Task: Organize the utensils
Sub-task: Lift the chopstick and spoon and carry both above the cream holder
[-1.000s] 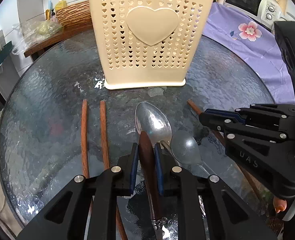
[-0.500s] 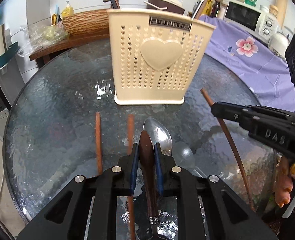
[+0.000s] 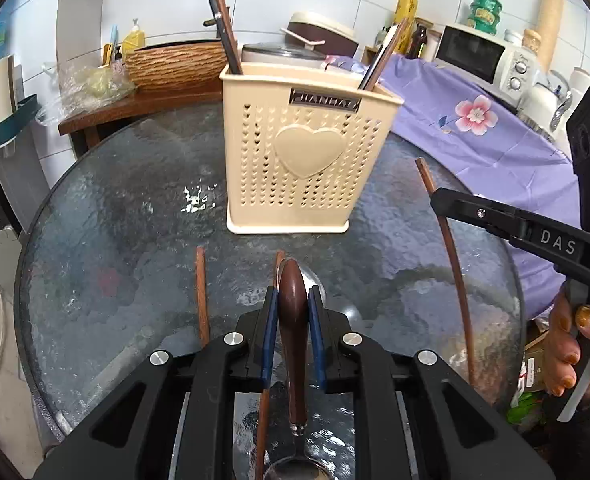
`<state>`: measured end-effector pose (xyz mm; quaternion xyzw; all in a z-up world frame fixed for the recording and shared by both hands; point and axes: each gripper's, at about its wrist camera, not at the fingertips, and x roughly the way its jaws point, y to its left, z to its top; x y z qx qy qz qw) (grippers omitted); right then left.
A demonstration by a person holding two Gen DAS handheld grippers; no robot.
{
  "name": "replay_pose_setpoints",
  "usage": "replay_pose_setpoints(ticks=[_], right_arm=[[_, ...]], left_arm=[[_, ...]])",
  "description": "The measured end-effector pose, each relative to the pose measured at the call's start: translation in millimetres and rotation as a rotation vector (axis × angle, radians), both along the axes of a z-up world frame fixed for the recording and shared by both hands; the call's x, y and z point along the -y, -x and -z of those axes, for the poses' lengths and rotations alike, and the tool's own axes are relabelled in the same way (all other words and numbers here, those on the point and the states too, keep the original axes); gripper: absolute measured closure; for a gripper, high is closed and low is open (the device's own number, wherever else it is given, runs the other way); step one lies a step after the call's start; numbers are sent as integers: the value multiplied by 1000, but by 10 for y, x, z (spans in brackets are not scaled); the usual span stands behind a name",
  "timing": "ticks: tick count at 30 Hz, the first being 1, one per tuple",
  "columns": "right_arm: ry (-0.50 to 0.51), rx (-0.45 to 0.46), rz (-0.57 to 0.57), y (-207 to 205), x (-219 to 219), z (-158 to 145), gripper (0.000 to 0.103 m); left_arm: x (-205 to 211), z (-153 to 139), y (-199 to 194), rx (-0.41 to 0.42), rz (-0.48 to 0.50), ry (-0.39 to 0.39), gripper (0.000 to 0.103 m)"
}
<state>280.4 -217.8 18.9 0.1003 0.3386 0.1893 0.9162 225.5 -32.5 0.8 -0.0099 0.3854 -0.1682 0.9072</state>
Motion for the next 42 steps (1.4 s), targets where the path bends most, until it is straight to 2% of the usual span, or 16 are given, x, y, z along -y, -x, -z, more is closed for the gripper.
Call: replay_pose_setpoints(ticks=[11, 21, 31, 42], right_arm=[[-13, 91, -44, 366, 115, -308, 95], [-20, 144, -57, 670, 213, -561, 95], [-59, 128, -83, 686, 252, -614, 96], [-63, 177, -91, 682, 203, -847, 96]], left_arm=[[-103, -261, 209, 45, 38, 60, 88], [-114, -384, 340, 79, 64, 77, 88], [-122, -425, 357, 86, 80, 91, 89], [-120, -642, 373, 141, 96, 90, 89]])
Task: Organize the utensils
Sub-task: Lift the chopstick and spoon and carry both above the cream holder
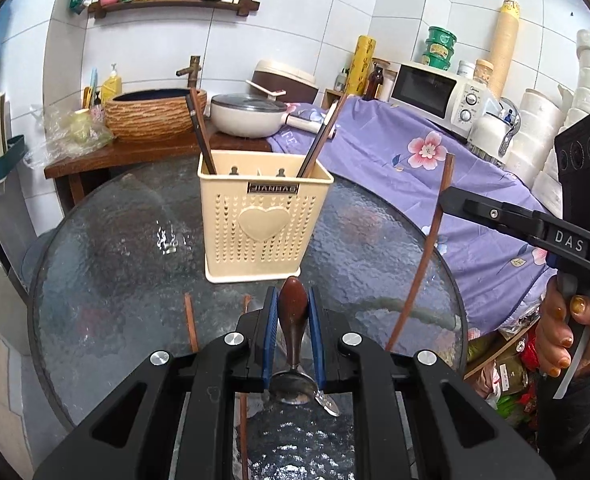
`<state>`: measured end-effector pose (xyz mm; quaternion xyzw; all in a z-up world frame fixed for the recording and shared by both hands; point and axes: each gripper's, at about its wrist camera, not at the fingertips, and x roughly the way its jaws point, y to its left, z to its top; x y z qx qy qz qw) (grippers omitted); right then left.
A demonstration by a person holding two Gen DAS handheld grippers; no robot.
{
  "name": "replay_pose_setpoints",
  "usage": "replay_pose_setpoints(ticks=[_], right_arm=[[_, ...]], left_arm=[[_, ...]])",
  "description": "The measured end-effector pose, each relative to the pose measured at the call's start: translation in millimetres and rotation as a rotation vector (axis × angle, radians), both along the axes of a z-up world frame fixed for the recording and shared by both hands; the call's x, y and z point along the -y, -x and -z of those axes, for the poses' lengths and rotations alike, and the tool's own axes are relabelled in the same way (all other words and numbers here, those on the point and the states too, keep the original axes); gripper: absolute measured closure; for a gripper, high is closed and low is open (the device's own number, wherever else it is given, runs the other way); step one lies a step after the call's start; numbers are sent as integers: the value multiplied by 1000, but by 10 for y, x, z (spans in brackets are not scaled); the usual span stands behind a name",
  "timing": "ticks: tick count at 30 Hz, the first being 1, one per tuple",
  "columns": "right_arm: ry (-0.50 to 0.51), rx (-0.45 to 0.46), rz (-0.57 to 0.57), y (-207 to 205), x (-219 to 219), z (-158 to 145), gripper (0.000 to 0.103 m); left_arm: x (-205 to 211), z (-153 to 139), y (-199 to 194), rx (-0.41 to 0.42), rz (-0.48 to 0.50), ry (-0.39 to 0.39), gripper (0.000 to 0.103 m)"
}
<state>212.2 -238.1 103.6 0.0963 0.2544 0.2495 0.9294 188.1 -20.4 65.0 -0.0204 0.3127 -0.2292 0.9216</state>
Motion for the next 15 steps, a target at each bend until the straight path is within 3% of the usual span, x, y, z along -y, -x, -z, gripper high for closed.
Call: replay_pose_setpoints(ticks=[7, 15], right_arm=[[22, 59, 9, -104, -95, -278, 96], [21, 178, 39, -331, -199, -955, 96]], left_arm=[[9, -300, -88, 56, 0, 7, 89], [6, -1034, -388, 156, -42, 50, 89]])
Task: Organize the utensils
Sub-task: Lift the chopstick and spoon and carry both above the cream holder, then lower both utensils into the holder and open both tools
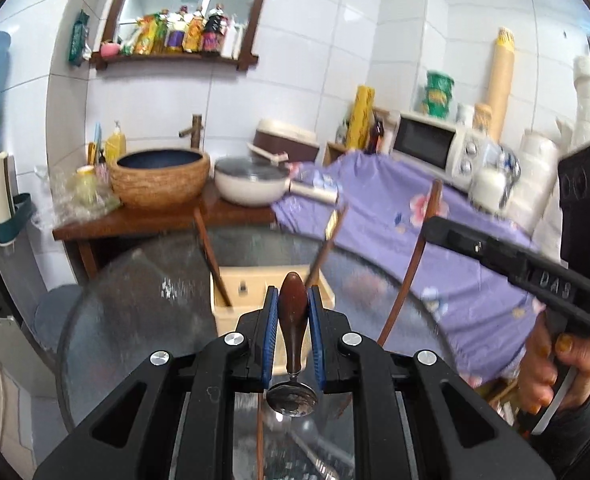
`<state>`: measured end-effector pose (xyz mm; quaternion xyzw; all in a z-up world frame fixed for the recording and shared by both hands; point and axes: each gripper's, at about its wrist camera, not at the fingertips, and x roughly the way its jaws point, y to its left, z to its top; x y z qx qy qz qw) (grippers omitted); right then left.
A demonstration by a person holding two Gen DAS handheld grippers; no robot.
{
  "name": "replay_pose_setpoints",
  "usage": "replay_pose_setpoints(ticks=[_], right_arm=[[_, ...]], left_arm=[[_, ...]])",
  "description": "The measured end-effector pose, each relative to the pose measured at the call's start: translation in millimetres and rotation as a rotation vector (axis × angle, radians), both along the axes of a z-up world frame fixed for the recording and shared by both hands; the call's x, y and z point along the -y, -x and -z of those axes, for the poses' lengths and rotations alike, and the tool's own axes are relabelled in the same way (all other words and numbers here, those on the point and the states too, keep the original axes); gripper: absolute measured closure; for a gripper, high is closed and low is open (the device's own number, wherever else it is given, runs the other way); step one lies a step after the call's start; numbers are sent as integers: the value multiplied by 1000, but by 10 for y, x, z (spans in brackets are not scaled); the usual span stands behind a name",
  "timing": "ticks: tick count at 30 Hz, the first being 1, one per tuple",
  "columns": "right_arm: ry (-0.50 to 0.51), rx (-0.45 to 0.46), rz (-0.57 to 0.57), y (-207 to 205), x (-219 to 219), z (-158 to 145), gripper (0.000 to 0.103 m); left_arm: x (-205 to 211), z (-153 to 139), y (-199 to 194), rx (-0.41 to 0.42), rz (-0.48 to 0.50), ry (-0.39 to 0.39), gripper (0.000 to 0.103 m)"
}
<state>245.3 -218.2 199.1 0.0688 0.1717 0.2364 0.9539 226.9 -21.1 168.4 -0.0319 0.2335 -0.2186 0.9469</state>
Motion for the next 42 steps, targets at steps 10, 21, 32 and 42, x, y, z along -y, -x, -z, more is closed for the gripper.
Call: replay_pose_setpoints(ticks=[10, 21, 32, 42], right_arm=[[-6, 113, 126, -452, -33, -594, 95], [7, 53, 198, -917, -18, -104, 95], [39, -37, 206, -1069, -32, 446, 95], [43, -61, 214, -1099, -22, 611, 95]], left_arm=[[5, -545, -633, 73, -177, 31, 89], [115, -107, -1072, -14, -214, 26, 89], [185, 464, -1207, -114, -207, -23, 89], [253, 623, -1237, -133, -208, -51, 88]])
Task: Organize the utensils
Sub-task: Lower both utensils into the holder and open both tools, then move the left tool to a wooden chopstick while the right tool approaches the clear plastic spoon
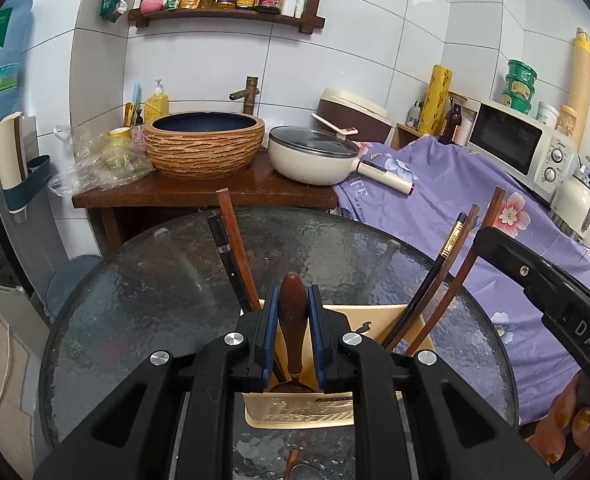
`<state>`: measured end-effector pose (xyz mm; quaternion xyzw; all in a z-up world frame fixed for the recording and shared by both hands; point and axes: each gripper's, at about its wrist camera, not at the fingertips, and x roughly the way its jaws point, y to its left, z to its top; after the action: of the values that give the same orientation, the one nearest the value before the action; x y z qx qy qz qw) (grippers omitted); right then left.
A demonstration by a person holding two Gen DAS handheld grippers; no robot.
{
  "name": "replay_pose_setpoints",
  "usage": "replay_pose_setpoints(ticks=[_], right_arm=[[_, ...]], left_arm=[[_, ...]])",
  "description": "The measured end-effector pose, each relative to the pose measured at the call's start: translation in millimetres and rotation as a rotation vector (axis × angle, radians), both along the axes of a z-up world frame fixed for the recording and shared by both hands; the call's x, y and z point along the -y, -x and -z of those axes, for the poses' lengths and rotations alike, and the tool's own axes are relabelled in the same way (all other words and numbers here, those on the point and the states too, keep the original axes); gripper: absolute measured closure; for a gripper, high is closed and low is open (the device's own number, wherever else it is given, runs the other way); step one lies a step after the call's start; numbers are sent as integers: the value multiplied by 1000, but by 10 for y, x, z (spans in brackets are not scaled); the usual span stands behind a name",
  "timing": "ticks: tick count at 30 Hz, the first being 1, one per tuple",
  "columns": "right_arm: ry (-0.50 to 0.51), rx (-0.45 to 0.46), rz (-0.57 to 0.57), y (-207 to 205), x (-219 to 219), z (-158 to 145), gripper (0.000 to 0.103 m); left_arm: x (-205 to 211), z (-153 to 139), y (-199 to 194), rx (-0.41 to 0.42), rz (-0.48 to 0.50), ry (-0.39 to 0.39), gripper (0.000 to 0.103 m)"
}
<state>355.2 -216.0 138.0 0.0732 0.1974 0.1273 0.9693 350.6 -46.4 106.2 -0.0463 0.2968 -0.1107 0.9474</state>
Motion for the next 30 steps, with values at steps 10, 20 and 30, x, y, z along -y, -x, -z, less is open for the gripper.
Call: replay_pose_setpoints(ticks=[10, 20, 30], right_arm=[[-33, 17, 18, 192, 103, 48, 48], [73, -118, -91, 619, -104, 494, 48], [249, -323, -202, 923, -473, 1397, 48]], left_arm=[[-118, -130, 217, 72, 3, 21, 46], [-473, 213, 682, 36, -29, -13, 26], [-648, 966, 835, -162, -26, -111, 30]])
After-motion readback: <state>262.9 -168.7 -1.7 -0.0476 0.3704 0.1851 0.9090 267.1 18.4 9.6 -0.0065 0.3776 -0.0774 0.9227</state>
